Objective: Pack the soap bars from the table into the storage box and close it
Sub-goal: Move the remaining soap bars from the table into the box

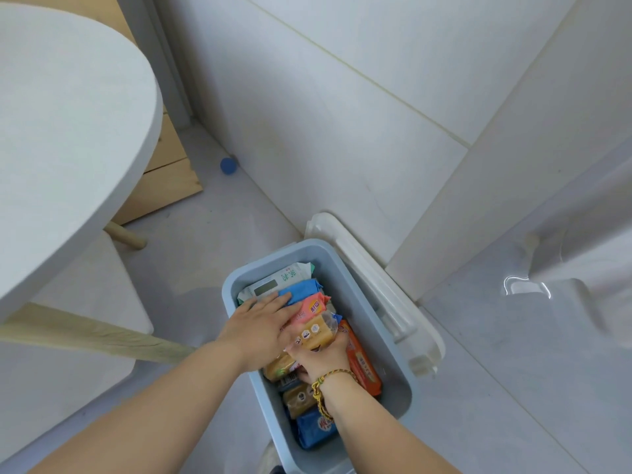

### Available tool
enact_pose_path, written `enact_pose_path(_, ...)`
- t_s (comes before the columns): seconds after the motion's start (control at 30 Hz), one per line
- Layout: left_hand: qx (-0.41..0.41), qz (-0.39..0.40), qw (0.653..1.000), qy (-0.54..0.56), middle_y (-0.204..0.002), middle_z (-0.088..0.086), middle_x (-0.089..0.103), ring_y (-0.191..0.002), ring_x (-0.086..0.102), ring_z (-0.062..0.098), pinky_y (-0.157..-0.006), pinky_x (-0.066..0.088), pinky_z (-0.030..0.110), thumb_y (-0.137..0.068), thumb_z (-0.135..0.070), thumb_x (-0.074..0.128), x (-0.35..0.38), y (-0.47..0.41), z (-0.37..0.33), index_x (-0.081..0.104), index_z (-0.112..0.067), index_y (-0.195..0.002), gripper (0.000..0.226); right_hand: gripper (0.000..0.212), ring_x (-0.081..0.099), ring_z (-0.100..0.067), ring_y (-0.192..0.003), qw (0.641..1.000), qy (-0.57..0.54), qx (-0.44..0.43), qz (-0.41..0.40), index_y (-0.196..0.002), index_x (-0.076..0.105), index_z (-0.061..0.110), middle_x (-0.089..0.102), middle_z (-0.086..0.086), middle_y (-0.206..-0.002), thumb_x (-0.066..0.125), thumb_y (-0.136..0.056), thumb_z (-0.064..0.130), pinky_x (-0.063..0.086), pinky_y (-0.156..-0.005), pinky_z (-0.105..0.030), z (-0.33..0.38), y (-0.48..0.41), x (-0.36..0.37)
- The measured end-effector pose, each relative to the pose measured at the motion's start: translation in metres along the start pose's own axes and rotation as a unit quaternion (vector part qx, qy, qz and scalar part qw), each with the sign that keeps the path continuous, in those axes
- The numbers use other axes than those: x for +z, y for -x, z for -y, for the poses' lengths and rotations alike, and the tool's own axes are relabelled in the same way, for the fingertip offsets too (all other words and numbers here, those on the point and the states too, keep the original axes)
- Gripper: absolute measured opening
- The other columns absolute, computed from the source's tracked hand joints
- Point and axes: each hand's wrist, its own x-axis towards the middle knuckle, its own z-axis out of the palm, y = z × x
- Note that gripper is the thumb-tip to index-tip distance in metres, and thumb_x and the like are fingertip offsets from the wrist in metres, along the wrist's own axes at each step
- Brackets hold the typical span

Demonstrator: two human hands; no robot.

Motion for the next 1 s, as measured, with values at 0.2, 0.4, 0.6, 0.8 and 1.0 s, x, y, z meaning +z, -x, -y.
enact_pose_path(0.2,0.041,0.034,0.995,-0.088,-0.158,-0.001,-0.013,-0.145,-0.011,0.015,-0.117,-0.009,0.033,-0.083,-0.054,0.052,0.000,0.004,0.007,-0.008,-0.026,-0.147,0.092,0.078,0.056,-0.025,-0.112,0.999,0.034,-0.004,0.005,-0.131,0.024,0.015,0.054,-0.006,-0.117,0.075,-0.073,0.022,0.049,-0.099,-0.044,-0.002,-0.006,-0.003)
enact_pose_path(0.4,0.018,0.019,0.998,-0.059,-0.158,-0.002,-0.007,-0.146,-0.006,0.016,-0.117,-0.005,0.032,-0.085,-0.048,0.055,-0.004,0.011,0.002,-0.005,-0.026,-0.147,0.089,0.070,0.061,-0.026,-0.105,0.985,0.167,-0.015,0.040,-0.130,0.037,0.018,0.059,-0.003,-0.115,0.069,-0.073,0.044,0.054,-0.092,-0.041,0.014,0.000,-0.025)
enact_pose_path(0.6,0.016,-0.061,0.998,-0.008,-0.151,-0.002,0.032,-0.138,0.029,0.016,-0.111,0.025,0.029,-0.092,-0.037,0.047,-0.028,0.070,-0.003,0.023,-0.025,-0.144,0.058,0.039,0.054,-0.018,-0.073,0.897,0.424,-0.122,-0.005,-0.079,0.063,0.005,0.061,-0.013,-0.080,0.044,-0.093,0.036,0.049,-0.075,-0.032,0.047,0.037,-0.048)
enact_pose_path(0.8,-0.011,-0.160,0.986,0.048,-0.141,-0.007,0.047,-0.127,0.045,0.015,-0.104,0.039,0.028,-0.094,-0.035,0.043,-0.058,0.166,0.004,0.036,-0.030,-0.138,0.045,0.023,0.052,-0.020,-0.071,0.901,0.365,-0.232,-0.043,-0.077,0.067,0.002,0.056,-0.009,-0.074,0.047,-0.089,0.004,0.050,-0.072,-0.034,0.092,0.103,-0.035)
enact_pose_path(1.0,-0.026,-0.294,0.948,0.123,-0.121,-0.012,0.061,-0.110,0.055,0.005,-0.092,0.037,0.016,-0.093,-0.036,0.046,-0.084,0.288,0.028,0.050,-0.033,-0.126,0.034,0.016,0.054,-0.011,-0.061,0.884,0.288,-0.368,0.025,-0.080,0.060,0.008,0.059,-0.002,-0.067,0.050,-0.090,0.001,0.044,-0.041,-0.004,0.144,0.204,0.024)
